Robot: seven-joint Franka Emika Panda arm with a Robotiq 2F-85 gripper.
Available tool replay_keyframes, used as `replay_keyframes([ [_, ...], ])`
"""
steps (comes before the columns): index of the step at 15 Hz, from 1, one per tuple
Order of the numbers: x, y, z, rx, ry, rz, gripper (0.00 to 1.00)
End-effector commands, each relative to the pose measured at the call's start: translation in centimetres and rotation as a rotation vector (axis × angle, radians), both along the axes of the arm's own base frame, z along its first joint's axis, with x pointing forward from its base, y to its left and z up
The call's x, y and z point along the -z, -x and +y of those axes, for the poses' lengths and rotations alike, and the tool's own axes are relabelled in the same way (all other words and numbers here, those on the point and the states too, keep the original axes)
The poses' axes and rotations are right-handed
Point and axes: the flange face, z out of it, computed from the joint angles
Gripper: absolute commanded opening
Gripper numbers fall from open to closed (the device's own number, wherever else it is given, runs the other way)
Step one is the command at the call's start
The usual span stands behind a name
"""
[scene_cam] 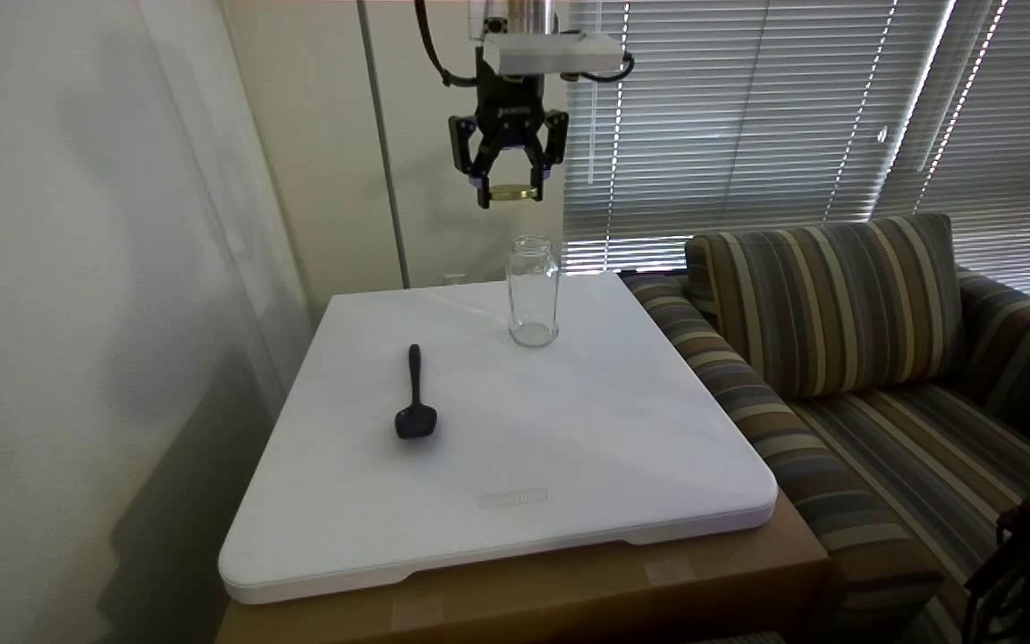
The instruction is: Remove the lid from the glass jar and place it on the table
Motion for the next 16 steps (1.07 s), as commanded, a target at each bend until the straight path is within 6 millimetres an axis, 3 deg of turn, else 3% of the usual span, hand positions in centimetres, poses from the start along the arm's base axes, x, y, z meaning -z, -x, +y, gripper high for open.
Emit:
replay_keyframes([
  [1, 1.3, 0.4, 1.5, 0.027, 0.085, -0.128, 0.48],
  [6, 4.9, 2.7, 3.6, 0.12, 0.184, -0.285, 0.48],
  [12, 9.8, 3.7, -0.9, 0.26, 0.17, -0.193, 0.48],
  [16, 12.5, 5.0, -0.8, 0.263, 0.081, -0.113, 0.48],
])
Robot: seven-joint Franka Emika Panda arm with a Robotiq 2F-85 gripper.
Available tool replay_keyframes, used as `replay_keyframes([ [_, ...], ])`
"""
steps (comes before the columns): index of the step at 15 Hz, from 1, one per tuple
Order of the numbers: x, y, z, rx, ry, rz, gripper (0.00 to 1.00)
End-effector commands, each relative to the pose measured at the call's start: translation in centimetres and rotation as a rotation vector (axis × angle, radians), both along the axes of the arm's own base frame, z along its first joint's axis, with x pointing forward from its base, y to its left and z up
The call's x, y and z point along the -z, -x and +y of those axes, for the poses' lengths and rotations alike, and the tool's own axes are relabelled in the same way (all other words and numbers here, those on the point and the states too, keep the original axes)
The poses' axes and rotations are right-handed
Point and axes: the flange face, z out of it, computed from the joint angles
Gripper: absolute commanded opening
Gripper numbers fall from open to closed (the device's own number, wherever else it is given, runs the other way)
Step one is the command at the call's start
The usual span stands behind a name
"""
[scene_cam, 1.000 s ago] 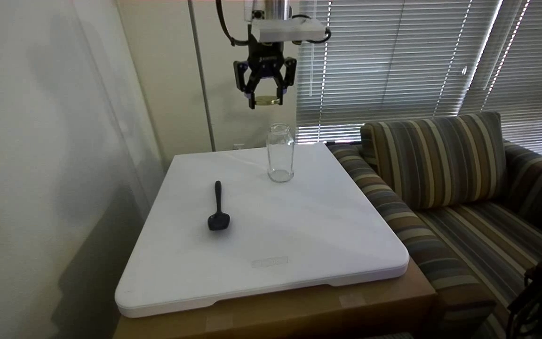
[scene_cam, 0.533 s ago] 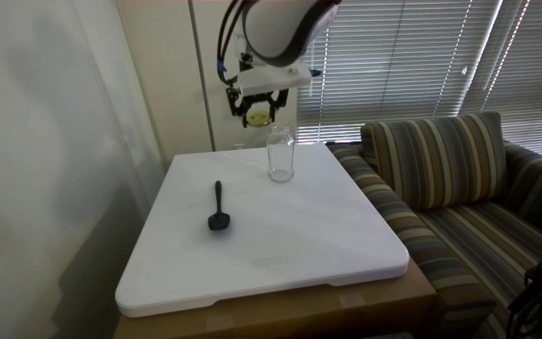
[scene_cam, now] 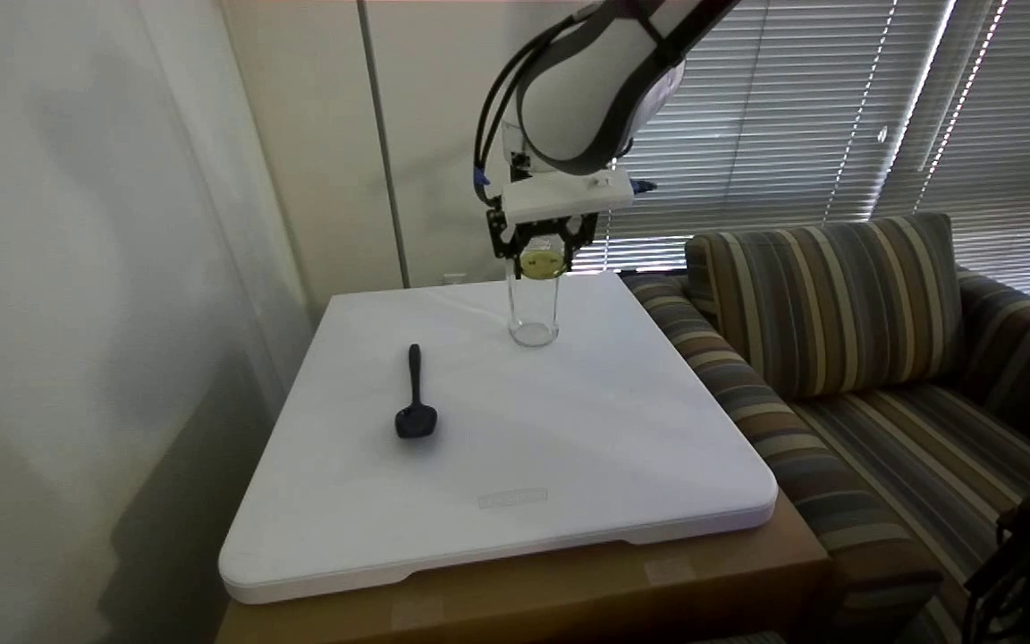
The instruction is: Remove the lid from the glass jar and place it on the table
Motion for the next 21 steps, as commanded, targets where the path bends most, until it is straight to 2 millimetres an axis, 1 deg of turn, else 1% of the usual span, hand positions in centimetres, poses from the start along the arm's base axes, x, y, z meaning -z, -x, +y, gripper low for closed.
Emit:
replay_keyframes([
  [1, 1.8, 1.7, 0.8, -0.027, -0.103, 0.056, 0.48],
  [5, 3.9, 3.3, 3.1, -0.048, -0.125, 0.088, 0.48],
  [9, 6.7, 4.9, 4.7, -0.036, -0.106, 0.033, 0.48],
  [11, 8.6, 5.8, 5.3, -0.014, -0.106, 0.008, 0.48],
  [13, 10.9, 6.9, 6.1, 0.003, -0.124, -0.003, 0.48],
  [15, 13.0, 7.5, 6.6, 0.015, -0.134, 0.0, 0.48],
  [17, 14.7, 7.7, 6.9, 0.009, -0.133, 0.012, 0.48],
  [19, 15.7, 7.5, 6.8, -0.003, -0.124, 0.013, 0.48],
  [21, 15.0, 6.5, 6.7, -0.018, -0.115, -0.002, 0.48],
])
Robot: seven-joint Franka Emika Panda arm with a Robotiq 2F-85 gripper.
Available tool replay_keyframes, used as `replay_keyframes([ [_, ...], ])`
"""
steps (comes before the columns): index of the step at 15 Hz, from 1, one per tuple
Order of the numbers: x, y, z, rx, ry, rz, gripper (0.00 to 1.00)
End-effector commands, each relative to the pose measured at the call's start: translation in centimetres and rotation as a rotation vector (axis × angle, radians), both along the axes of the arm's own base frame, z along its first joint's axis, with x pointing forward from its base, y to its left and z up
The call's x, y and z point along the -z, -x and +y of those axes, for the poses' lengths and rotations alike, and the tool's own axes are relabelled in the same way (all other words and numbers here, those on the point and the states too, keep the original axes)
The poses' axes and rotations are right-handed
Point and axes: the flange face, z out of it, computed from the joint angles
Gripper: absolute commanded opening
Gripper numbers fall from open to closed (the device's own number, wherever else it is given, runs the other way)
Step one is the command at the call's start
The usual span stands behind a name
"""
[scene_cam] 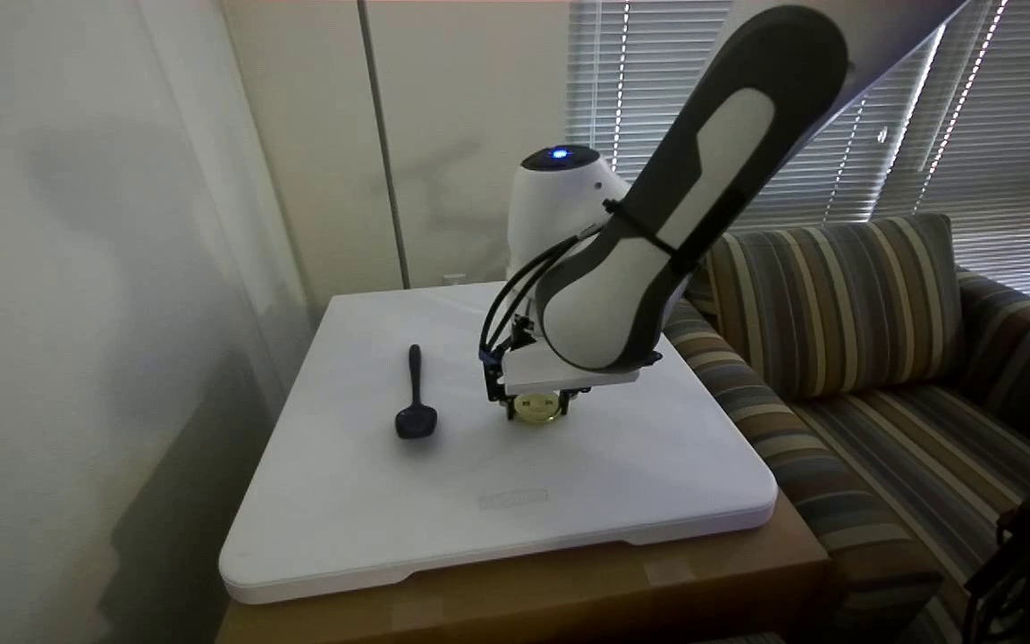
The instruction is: Remove the lid from the glass jar and place it on the table
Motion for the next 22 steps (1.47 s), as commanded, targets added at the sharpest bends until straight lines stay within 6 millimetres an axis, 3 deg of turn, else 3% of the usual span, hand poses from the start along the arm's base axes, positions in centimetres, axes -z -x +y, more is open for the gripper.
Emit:
replay_keyframes([
  [1, 0.3, -1.8, -0.7, -0.022, 0.005, -0.022, 0.48],
  [10, -0.2, -4.7, -1.2, -0.066, -0.08, 0.079, 0.48],
  [21, 1.4, -4.3, 0.9, -0.11, -0.051, 0.161, 0.48],
  [22, 1.4, -4.3, 0.9, -0.111, -0.05, 0.162, 0.59],
])
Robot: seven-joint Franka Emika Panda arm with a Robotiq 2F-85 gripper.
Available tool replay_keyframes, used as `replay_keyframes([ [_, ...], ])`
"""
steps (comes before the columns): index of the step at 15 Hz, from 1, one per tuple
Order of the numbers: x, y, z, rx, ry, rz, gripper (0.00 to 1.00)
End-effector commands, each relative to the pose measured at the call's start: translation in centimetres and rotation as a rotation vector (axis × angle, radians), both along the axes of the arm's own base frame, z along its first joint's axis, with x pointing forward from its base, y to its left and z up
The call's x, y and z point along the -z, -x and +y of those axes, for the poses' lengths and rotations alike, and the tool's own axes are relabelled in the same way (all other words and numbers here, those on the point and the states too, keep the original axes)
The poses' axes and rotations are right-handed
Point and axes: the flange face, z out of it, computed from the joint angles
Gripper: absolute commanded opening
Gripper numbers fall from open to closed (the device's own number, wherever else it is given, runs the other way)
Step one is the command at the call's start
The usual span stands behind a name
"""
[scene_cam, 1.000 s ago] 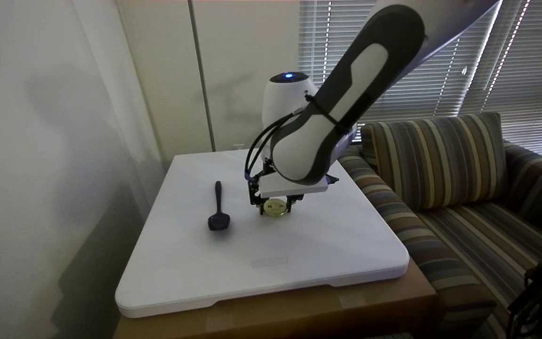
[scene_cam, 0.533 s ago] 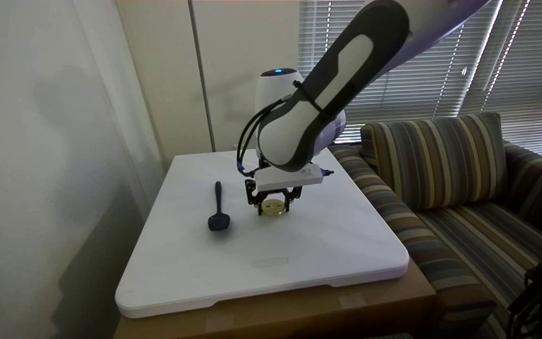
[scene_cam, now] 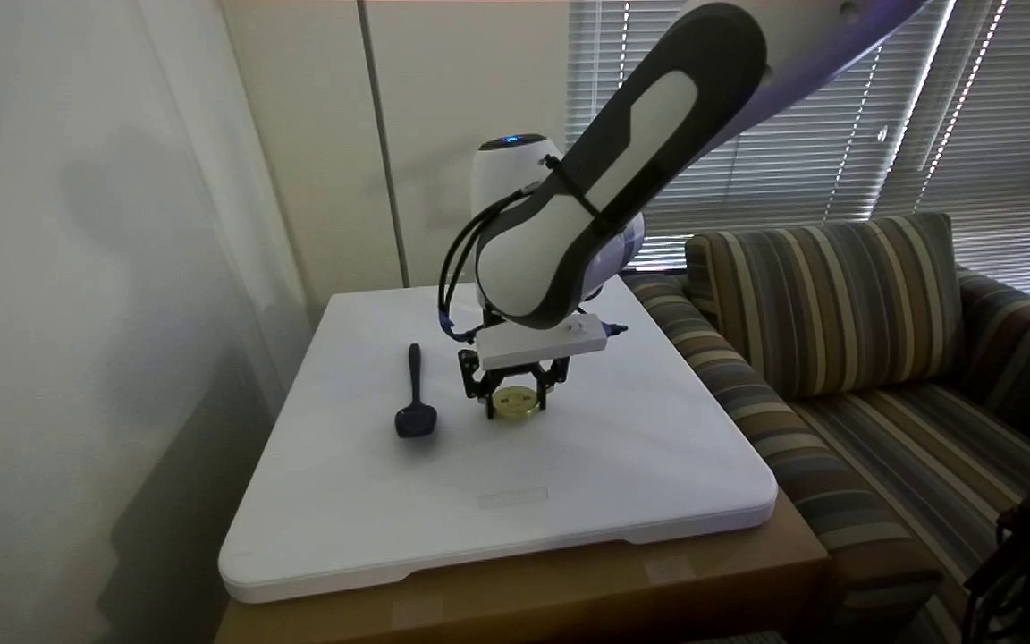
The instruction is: Remove the lid from the glass jar and place it on the table
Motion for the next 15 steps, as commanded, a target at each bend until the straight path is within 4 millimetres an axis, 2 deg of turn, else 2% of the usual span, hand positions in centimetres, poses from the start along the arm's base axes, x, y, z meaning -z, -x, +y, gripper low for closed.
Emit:
replay_keyframes([
  [1, 1.3, 0.1, 0.4, -0.018, 0.003, 0.024, 0.93],
  [4, 1.5, 0.3, 0.7, -0.019, 0.005, 0.022, 1.0],
  [7, 1.3, 0.5, 1.1, -0.025, 0.005, 0.021, 1.0],
  [12, -1.4, 0.5, 1.6, -0.049, 0.048, 0.02, 1.0],
  [15, -4.5, 0.2, 1.5, -0.065, 0.104, 0.009, 1.0],
])
